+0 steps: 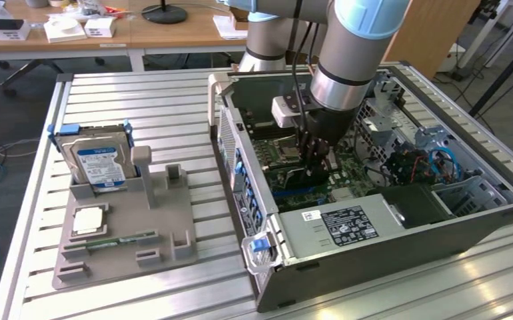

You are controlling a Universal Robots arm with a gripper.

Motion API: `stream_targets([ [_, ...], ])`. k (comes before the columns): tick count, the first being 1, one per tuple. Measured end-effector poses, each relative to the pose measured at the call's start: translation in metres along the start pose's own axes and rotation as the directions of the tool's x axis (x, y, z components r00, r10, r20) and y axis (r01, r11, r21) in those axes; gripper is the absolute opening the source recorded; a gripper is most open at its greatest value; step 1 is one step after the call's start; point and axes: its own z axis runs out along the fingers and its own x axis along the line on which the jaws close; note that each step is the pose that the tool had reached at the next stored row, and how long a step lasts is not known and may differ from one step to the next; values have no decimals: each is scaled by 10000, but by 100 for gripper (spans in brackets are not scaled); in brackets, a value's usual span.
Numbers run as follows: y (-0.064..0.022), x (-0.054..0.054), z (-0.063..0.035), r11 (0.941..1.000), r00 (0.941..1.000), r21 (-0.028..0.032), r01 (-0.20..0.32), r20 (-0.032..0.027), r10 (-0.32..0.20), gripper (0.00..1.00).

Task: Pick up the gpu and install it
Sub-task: 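Insert the gpu into the slot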

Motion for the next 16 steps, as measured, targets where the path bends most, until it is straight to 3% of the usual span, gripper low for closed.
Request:
stream_targets([
  [16, 11, 0, 7, 10000, 10000, -1, 0, -1, 0, 26],
])
